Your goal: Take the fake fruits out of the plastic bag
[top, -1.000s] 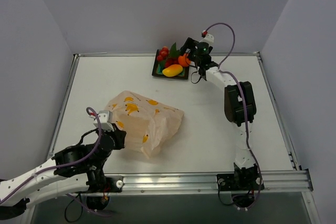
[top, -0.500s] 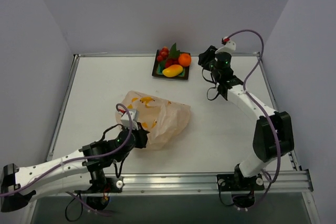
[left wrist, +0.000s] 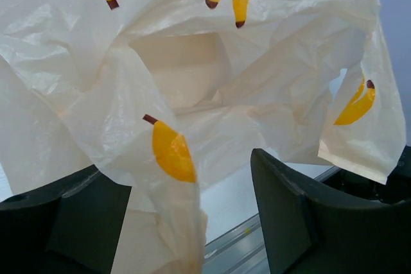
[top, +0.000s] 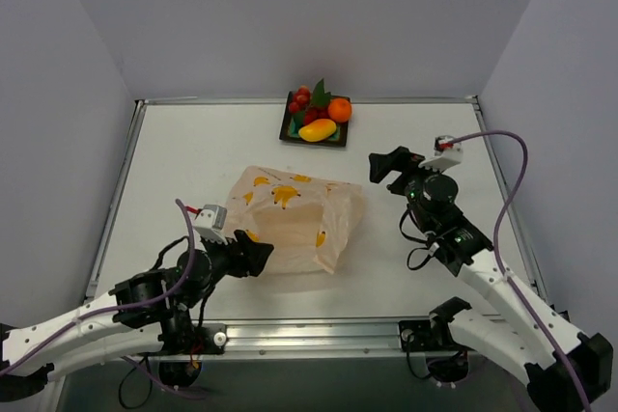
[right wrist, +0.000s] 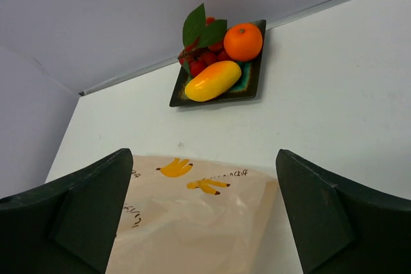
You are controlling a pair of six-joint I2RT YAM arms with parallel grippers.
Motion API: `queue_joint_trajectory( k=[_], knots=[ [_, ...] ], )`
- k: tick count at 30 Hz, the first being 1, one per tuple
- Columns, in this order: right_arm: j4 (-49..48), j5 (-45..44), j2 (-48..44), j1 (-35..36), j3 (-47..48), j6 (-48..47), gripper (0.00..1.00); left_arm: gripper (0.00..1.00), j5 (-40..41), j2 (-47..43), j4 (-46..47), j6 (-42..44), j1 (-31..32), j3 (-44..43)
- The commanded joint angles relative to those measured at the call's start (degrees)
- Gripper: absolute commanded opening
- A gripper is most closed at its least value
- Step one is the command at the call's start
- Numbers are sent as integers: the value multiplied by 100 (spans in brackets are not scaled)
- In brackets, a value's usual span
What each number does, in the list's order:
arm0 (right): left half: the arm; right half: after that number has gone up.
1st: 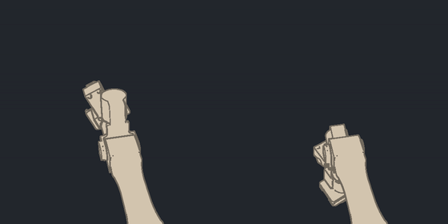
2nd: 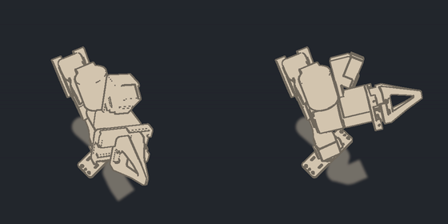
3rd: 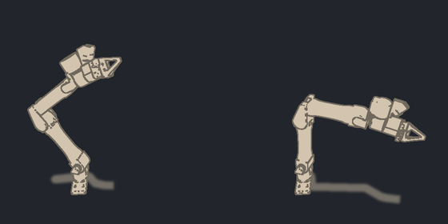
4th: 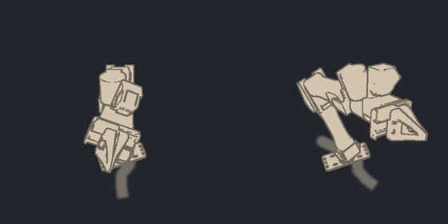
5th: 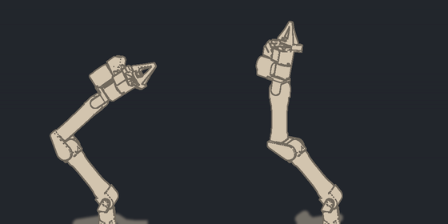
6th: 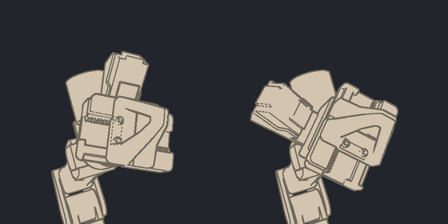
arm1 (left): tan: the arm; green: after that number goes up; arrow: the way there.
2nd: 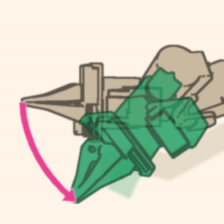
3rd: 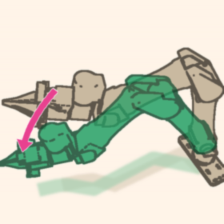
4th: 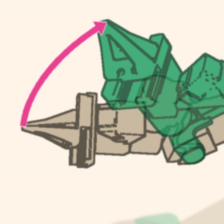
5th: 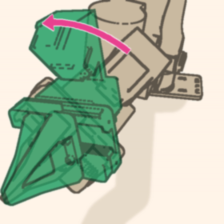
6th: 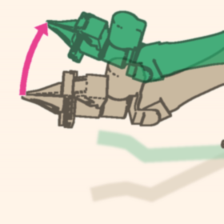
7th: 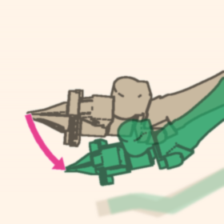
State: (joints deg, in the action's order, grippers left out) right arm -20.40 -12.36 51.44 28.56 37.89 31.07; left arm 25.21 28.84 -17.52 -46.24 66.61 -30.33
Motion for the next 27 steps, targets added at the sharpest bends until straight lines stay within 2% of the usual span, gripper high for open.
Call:
queue_joint_trajectory(
  k=[1,2,4,5,7,11,18,27],
  knots=[
    [536,-521,-923,27,-123,57,91,71,344,-177,-682,333,28,-517],
    [651,-574,-1291,36,-167,66,96,74,396,-160,-752,413,28,-675],
    [984,-671,-1601,53,-281,83,100,94,458,-116,-946,632,19,-860],
    [1090,-697,-1820,62,-308,83,100,98,484,-98,-1068,721,19,-1035],
    [1371,-654,-1927,54,-326,57,100,94,581,-63,-1157,949,19,-1194],
    [1504,-496,-2172,71,-396,153,100,94,757,-45,-1411,1283,19,-1607],
    [1539,-838,-2621,71,-186,-22,100,94,1108,-212,-1904,1697,19,-2144],
    [1592,-1093,-3333,62,324,-13,100,94,2259,-959,-2502,2206,19,-2653]
  ],
)
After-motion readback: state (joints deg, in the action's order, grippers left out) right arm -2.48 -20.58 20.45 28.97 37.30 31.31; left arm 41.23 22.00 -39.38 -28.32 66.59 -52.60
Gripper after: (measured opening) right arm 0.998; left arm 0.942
